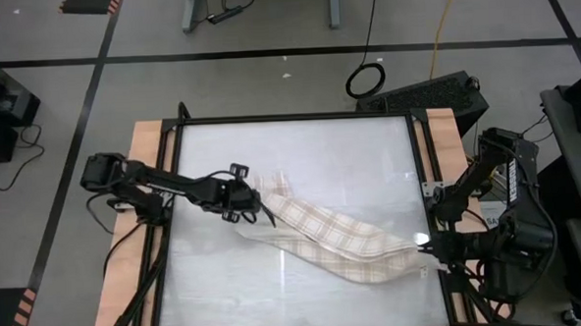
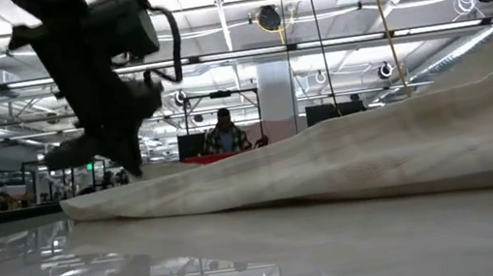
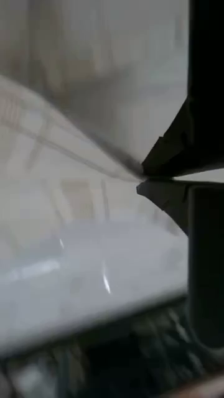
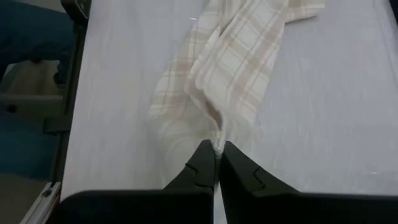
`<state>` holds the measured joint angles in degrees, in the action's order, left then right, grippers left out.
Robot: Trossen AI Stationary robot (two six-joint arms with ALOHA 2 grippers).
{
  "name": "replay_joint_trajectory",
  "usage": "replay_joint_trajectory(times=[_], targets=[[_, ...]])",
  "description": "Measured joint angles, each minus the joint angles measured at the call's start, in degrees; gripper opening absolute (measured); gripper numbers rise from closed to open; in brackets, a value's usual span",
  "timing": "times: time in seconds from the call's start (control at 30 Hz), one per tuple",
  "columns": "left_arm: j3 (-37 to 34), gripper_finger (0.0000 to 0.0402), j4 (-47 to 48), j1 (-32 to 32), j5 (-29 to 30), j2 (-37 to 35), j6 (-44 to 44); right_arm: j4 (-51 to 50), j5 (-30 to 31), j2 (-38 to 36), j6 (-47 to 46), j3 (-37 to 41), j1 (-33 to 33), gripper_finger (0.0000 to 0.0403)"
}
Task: Roll towel
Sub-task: Roll the white-brown patterned towel
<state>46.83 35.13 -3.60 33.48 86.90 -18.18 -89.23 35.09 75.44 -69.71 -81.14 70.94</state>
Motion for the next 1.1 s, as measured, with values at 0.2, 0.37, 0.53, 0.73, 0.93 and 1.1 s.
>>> replay_joint_trajectory(times=[0.2,0.37,0.53,0.73,0.93,1.1], targets=[[6.86,0.0005,14.34,-5.41,6.6,-8.1,12.08,-0.59,2.77,0.02,-0.05,0.0,-0.07,0.0],[14.05,0.0005,26.82,-12.6,4.16,-13.41,24.97,-0.76,2.97,0.02,-0.06,0.01,-1.15,0.0],[21.37,0.0005,38.88,-18.7,17.15,-15.49,38.32,-0.76,10.31,0.02,2.96,0.02,-3.41,0.0],[28.69,0.0005,52.51,-19.1,26.36,-15.58,53.79,-0.78,21.91,0.02,12.62,0.02,-8.59,0.0],[29.51,0.0005,54.63,-18.45,19.13,-15.84,58.08,-0.86,12.96,-1.26,18.19,0.02,-11.73,0.0],[28.44,0.0004,54.77,-18.44,11.86,-15.76,58.43,-0.79,0.11,-2.6,12.76,0.02,-10.69,0.0]])
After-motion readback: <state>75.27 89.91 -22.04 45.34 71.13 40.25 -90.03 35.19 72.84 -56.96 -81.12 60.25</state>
